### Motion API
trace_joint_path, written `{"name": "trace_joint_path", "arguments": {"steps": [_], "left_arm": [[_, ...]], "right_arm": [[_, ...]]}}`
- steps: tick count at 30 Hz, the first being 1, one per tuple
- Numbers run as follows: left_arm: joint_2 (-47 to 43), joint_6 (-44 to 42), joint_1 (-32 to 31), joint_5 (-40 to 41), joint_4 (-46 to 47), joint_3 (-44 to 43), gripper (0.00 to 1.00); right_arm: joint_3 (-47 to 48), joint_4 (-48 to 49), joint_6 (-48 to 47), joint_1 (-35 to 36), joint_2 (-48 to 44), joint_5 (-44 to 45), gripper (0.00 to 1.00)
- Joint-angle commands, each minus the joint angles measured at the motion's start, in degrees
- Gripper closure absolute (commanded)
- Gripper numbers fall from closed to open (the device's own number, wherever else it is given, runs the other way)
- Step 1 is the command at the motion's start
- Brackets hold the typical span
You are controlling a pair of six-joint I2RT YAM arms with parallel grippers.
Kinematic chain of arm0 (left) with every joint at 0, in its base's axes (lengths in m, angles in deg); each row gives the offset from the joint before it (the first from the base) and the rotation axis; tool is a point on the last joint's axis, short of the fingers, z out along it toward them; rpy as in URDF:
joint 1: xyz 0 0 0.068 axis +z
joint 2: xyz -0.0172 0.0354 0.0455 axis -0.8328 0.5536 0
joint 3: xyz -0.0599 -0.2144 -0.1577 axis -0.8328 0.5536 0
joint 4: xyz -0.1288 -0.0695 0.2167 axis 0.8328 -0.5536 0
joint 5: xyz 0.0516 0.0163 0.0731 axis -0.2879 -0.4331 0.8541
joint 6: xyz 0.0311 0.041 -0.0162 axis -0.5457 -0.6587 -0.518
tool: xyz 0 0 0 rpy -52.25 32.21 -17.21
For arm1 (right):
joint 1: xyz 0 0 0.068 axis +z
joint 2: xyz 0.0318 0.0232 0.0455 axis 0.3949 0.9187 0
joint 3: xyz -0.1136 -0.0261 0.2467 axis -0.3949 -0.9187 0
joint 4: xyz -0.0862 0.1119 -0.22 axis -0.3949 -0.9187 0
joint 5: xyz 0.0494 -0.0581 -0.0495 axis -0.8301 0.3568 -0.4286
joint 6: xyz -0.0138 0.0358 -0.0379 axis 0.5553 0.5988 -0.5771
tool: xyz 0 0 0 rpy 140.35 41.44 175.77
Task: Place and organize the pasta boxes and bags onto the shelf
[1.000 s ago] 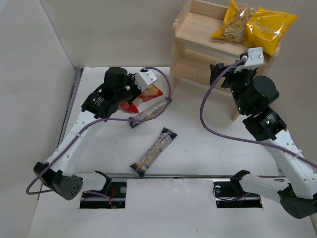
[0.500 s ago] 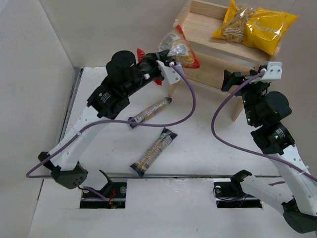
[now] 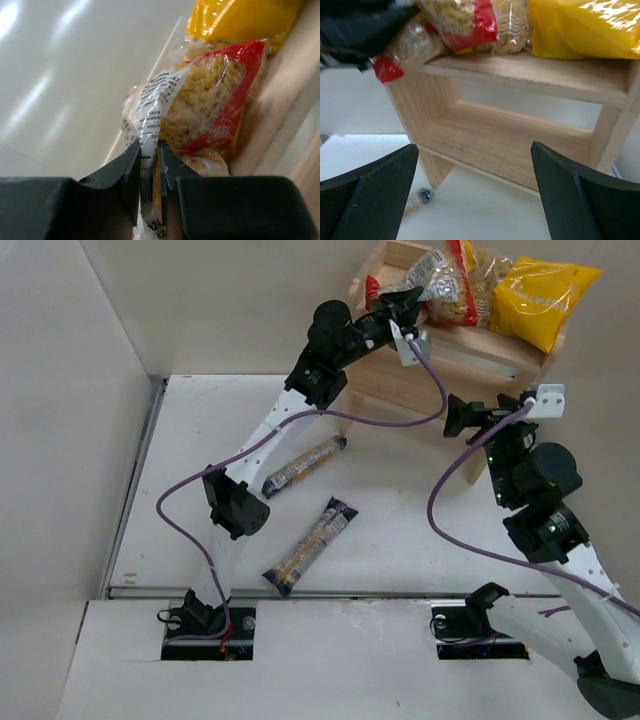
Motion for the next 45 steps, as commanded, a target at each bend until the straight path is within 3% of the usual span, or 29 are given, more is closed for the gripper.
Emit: {"name": "trace_joint_path", "arguments": {"steps": [1,4,7,9,11,16,17,19,24,27,29,32,39,45], "left_arm": [[-3.27,-1.28,1.71,-5.96,12.72,-5.67,1.00],[-0.11,-1.28,3.11,-6.31,12.63,-8.65,0.96],[1.39,-1.19,3.56,-4.73,12.72,-9.01,0.87],[2.18,-1.19,3.99,-3.59,13.15,-8.92,0.71],[2.88,-1.37,4.35,-2.71,13.59,-9.19,0.45],[2.28,-1.20,4.26,1.77,14.30,-8.75,0.29],[1.31,-0.85,4.00,2.74,14.30,-8.05,0.23],[-1.49,1.26,3.65,3.36,13.86,-6.03,0.00],[-12.56,6.72,2.68,0.55,12.81,8.28,0.00],[-15.47,7.42,2.59,1.07,11.84,12.60,0.00],[-16.10,8.99,2.68,2.12,11.14,12.79,0.00],[-17.06,12.86,2.50,4.85,11.57,12.00,0.00],[-23.03,16.65,3.81,14.32,10.26,14.53,0.00],[-34.18,17.79,11.01,26.55,9.38,30.42,0.00]], "right_arm": [[-0.97,5.14,0.86,0.54,-3.34,1.03,0.00],[-2.20,4.88,1.21,0.89,-4.48,1.12,0.00],[-2.30,4.62,1.30,0.98,-3.70,1.12,0.00],[-1.51,4.53,1.30,1.33,-2.39,0.68,0.00],[-0.37,4.53,1.30,2.47,-0.63,0.41,0.00],[1.92,4.88,1.30,4.67,2.63,0.24,0.00],[2.18,4.88,1.30,4.85,3.07,0.06,0.00],[3.06,4.88,1.30,5.64,4.38,-0.37,0.00],[5.26,6.37,2.09,5.90,8.07,-2.30,0.00],[6.67,8.83,4.37,5.64,10.36,-5.64,0.00],[7.72,10.85,6.39,4.85,12.29,-8.19,0.10],[9.04,14.27,9.03,4.23,15.98,-12.58,0.34],[16.06,22.01,10.09,3.53,25.64,-16.90,0.71],[24.32,24.13,11.93,0.90,33.47,-16.90,0.80]]}}
